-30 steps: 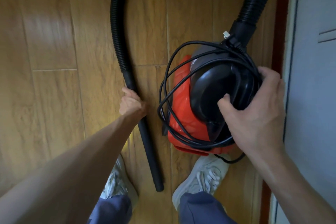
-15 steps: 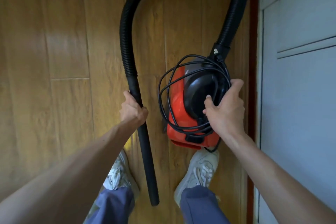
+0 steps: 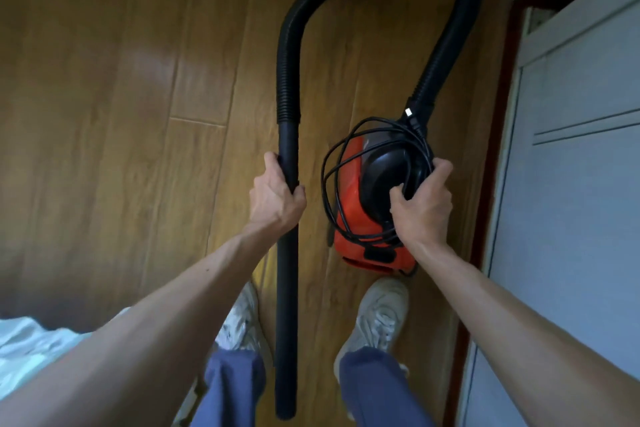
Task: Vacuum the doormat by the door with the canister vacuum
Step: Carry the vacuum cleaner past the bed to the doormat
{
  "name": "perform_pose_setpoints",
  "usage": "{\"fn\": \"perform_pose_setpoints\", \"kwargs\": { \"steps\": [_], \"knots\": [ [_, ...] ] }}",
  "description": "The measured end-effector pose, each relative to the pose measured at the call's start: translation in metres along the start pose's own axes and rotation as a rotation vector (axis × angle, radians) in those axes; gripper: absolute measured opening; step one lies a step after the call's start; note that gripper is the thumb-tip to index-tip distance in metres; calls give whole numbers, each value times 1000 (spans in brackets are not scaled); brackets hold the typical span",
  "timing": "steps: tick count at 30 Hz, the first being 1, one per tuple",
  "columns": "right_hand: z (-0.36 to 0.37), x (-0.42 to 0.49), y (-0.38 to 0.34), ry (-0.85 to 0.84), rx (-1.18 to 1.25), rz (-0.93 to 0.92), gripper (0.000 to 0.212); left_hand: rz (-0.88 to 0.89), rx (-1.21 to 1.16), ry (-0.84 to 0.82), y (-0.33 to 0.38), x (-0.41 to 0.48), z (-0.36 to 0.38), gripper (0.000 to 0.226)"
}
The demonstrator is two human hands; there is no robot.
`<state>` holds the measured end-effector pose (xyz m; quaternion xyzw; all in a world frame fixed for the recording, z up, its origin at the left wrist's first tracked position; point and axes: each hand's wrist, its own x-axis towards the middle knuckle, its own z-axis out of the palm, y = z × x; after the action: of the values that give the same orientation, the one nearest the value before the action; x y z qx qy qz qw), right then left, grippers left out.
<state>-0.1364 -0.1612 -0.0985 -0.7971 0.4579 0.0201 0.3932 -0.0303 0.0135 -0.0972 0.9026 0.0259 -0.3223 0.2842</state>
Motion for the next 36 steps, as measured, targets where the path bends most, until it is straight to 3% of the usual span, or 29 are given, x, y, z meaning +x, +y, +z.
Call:
{"fn": "perform_pose_setpoints", "kwargs": {
  "steps": [11, 21, 31, 36],
  "knots": [
    [-57, -75, -61, -62, -85, -260, 49, 16, -182, 162, -15, -110, -65, 48],
    [-86, -163, -168, -86, -76, -378, 53, 116, -265, 370, -16, -189, -197, 47],
    [-99, -249, -289, -199, -35, -521, 49, 125, -441, 697, -33, -277, -319, 38],
    [-117, -294, -355, -239, -17, -598, 43, 130, -516, 761, -37, -325, -376, 39]
  ]
}}
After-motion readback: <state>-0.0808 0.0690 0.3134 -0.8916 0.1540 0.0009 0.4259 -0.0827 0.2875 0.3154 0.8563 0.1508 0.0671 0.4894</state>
